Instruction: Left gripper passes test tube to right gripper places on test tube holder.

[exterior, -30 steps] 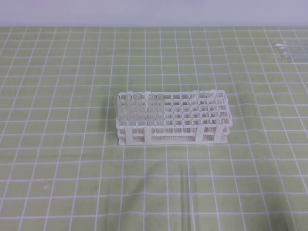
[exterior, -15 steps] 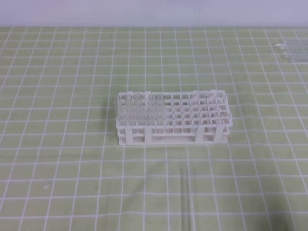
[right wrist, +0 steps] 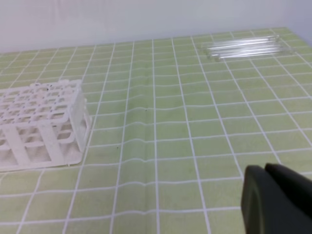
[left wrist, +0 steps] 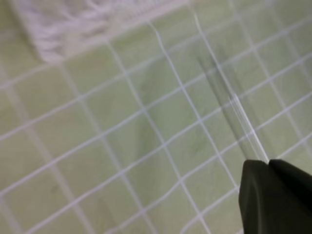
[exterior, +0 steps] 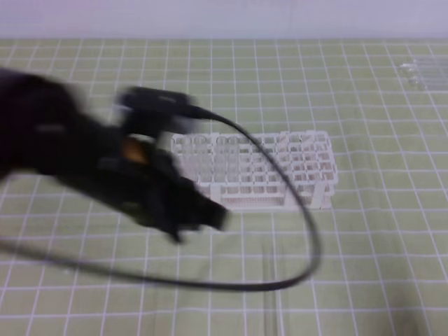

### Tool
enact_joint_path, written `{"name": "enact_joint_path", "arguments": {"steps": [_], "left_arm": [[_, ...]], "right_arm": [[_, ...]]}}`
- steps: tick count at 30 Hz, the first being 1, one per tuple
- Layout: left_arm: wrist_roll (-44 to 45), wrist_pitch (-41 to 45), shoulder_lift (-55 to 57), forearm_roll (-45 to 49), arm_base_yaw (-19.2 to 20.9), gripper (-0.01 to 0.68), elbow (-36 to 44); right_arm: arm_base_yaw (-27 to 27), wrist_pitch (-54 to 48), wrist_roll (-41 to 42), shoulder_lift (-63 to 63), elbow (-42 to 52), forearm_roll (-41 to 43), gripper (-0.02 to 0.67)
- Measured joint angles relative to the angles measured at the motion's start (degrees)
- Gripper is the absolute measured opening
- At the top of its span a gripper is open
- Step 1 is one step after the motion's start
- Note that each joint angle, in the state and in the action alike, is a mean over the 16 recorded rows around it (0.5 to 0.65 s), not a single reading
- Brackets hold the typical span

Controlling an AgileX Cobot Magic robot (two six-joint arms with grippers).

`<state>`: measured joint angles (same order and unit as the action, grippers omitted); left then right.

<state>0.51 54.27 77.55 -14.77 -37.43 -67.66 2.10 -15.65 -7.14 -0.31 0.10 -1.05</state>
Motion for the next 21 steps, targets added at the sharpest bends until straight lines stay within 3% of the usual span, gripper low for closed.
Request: {"name": "enact_joint_path", "arguments": {"steps": [7,13,21], "left_arm": [[-2.68,8.24,24.25,2.95,-9.98,-0.003,-16.92],[-5.08,14.45,35.37,4.17,-15.28,-0.003,-29.41],[-12.68,13.44,34.36,9.6,-19.23,-0.003,-29.28]], "right_arm": [[0.0,0.0,0.0,0.0,0.0,0.0,-0.018],[0.0,0.0,0.0,0.0,0.0,0.0,-0.018],[0.0,0.0,0.0,0.04,0.0,0.0,-0.018]]}}
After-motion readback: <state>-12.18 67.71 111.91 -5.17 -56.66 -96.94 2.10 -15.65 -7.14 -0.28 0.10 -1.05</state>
